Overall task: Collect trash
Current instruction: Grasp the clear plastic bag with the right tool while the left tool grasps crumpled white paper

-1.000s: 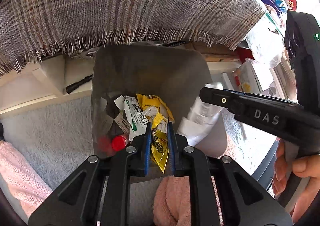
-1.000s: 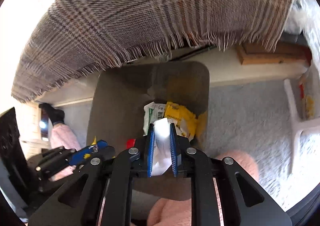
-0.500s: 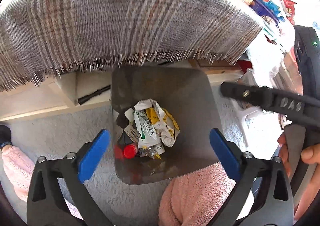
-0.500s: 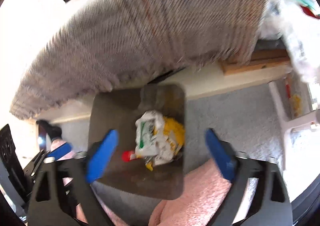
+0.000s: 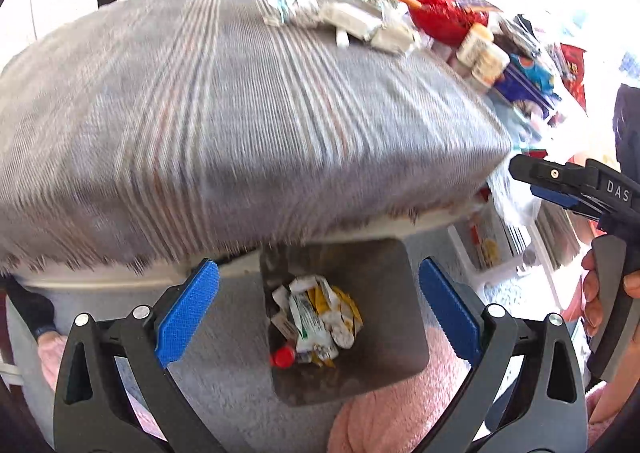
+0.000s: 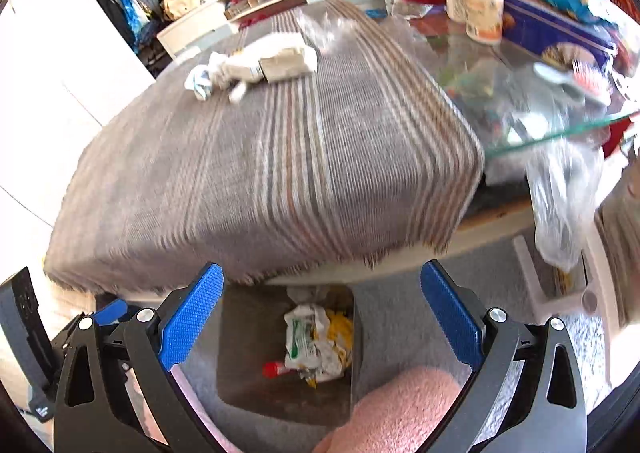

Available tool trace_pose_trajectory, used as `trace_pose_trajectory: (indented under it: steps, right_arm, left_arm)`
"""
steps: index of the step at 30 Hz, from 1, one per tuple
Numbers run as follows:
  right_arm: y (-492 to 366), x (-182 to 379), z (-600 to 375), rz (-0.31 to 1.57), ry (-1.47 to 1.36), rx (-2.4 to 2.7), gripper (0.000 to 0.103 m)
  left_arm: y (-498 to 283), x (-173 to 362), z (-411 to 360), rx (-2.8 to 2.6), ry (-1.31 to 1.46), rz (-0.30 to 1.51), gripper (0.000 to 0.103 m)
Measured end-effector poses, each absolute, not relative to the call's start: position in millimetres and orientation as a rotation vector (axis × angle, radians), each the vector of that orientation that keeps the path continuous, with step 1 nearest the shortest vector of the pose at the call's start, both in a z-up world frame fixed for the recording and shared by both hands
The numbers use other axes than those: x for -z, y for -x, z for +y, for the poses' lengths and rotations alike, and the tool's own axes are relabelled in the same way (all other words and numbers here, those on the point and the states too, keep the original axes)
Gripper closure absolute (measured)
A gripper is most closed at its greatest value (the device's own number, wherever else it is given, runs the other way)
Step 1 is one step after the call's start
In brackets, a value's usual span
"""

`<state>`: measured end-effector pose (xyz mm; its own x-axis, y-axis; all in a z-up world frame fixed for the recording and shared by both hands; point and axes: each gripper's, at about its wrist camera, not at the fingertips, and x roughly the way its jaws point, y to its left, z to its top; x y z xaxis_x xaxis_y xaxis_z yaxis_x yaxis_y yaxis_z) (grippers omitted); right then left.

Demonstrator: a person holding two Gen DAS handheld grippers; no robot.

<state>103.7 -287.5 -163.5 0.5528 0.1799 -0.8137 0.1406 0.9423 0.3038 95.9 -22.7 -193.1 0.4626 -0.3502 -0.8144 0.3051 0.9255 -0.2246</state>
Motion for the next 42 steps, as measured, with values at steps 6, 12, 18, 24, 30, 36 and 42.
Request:
trace_pose_trajectory:
  steps: [6,12,18,24,30,36,42]
  right_arm:
    - [-138.7,144.7,-293.5,0.967,-0.336,-0.011,0.003]
    - [-178.4,134.1,-297.4,0.945,-0.341,-0.017,0.003]
    - [-229.4,121.6,-304.2,0.921,-0.354,-0.031,0.004]
    - [-293.9,116.1,-311.9,0.930,-0.360,-0.041,0.019]
    - [-344.3,140.0,-309.8,0.988,-0.362,-0.051,0.044]
    - [-364.0,153.8,-311.6,0.995,-0.329,-0.035,0.056]
    - [-377.8,167.0,-310.3,1.020,-0.296,-0.040,0.078]
  left_arm:
    - [-136.3,164.9,-23.2,0.390,0.041,0.977,0.008]
    - [-186.8,147.9,-26.8,0.386,0.042,0.962,0.008]
    - [-245.4,136.8,-30.7,0.358,0.046,0.936,0.008]
    - [-299.7,137.3,-34.7,0.326,0.021,0.941,0.008]
    - [-337.1,145.2,-38.3,0.317,0.007,0.940,0.008]
    - [-366.1,156.1,-45.7,0.341,0.002,0.943,0.009]
    - [-391.0,164.9,-51.4,0.372,0.010,0.962,0.025]
